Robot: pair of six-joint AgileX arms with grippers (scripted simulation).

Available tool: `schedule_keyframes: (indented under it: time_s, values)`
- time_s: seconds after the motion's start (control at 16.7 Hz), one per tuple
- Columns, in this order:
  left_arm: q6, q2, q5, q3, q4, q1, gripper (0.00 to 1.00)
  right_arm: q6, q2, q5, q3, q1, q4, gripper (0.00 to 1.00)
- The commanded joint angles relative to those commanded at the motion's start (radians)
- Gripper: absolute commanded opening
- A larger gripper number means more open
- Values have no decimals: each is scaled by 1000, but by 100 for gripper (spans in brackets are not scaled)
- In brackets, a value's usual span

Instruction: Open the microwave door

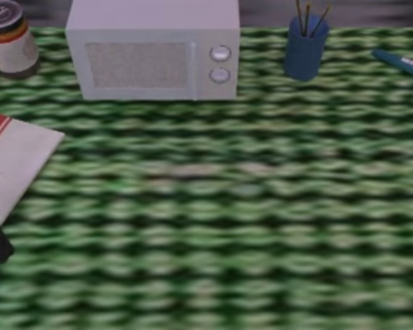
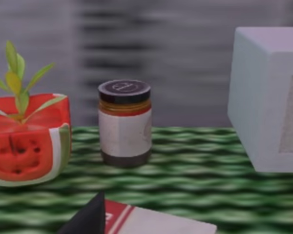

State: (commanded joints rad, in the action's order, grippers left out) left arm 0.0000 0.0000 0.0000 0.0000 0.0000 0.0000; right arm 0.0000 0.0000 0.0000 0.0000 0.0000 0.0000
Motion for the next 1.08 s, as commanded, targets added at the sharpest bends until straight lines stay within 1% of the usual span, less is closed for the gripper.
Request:
schedule_keyframes:
  time_s: [0.24,0.48,0.72,1.08]
  values:
    - [-7,30,-5,29,-21,-10,100,0,0,0,0,0,0,100]
    - [-52,214,-35,208,-142,-66,100,0,0,0,0,0,0,100]
    - [-132,552,-81,550,-329,-157,100,0,0,0,0,0,0,100]
    - [-286,1171,-159,1229,-649,-320,100,0,0,0,0,0,0,100]
